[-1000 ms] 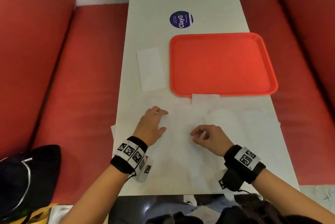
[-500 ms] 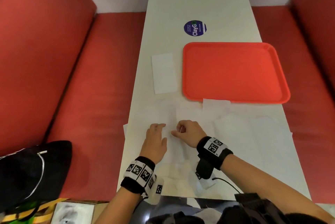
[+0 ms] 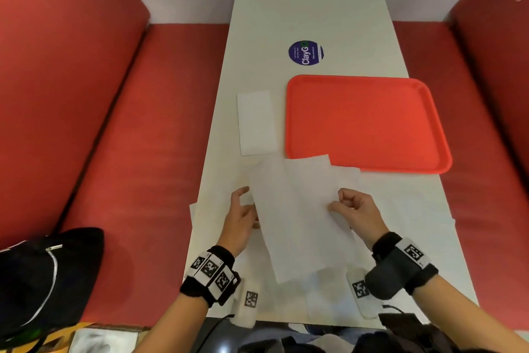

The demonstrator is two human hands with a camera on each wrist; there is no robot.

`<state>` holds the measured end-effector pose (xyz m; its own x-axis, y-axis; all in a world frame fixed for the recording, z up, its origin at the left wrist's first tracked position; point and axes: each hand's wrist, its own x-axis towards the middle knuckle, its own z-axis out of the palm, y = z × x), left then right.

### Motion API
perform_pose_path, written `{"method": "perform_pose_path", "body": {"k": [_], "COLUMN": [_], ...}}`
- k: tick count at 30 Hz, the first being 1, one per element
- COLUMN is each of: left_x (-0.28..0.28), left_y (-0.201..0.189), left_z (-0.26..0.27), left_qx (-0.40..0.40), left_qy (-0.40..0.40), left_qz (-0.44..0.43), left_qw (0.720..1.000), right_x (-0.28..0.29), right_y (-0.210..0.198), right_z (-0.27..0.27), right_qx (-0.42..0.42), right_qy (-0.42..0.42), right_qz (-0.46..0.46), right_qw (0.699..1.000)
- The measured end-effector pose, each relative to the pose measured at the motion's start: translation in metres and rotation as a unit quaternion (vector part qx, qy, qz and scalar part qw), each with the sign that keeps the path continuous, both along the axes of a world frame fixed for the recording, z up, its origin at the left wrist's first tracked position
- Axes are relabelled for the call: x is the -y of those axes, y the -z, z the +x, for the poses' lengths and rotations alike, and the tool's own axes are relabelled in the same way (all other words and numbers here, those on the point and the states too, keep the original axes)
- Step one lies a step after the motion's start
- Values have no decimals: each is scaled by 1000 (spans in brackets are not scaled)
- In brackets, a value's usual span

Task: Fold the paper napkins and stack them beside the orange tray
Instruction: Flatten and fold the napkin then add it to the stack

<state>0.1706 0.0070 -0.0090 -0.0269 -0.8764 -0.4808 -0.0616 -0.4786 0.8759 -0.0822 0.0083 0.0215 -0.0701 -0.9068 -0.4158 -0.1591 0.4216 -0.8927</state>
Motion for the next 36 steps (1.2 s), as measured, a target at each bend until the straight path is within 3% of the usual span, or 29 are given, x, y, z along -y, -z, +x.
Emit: {"method": "perform_pose_path", "body": {"k": [5, 7, 14, 18, 20, 24, 32, 36], "left_x": [5, 7, 9, 14, 20, 30, 34, 39], "left_y": [-8, -7, 9, 15, 14, -4, -40, -39], "left_z": [-16, -18, -40, -43, -39, -30, -59, -56], "left_qx": [-131, -141, 61, 131, 126, 81, -39, -73], "left_qy": [15, 29, 173, 143, 104, 72, 181, 167], "left_qz": [44, 54, -25, -70, -81, -118, -155, -138], "left_qw": [990, 988, 983, 979, 983, 987, 970, 973], "right_x": [-5, -3, 2, -1, -3, -1, 16, 20], "right_y": [5, 7, 18, 21, 22, 20, -18, -27], "right_z": [-12, -15, -19, -24, -31, -37, -2, 2], "right_qx": [-63, -73, -134, -147, -150, -123, 40, 72], "right_qy": [-2, 3, 2, 4, 9, 14, -65, -44], "right_qz": [19, 24, 40, 28, 30, 21, -53, -43], "right_qw": [998, 997, 990, 989, 988, 992, 996, 995]}}
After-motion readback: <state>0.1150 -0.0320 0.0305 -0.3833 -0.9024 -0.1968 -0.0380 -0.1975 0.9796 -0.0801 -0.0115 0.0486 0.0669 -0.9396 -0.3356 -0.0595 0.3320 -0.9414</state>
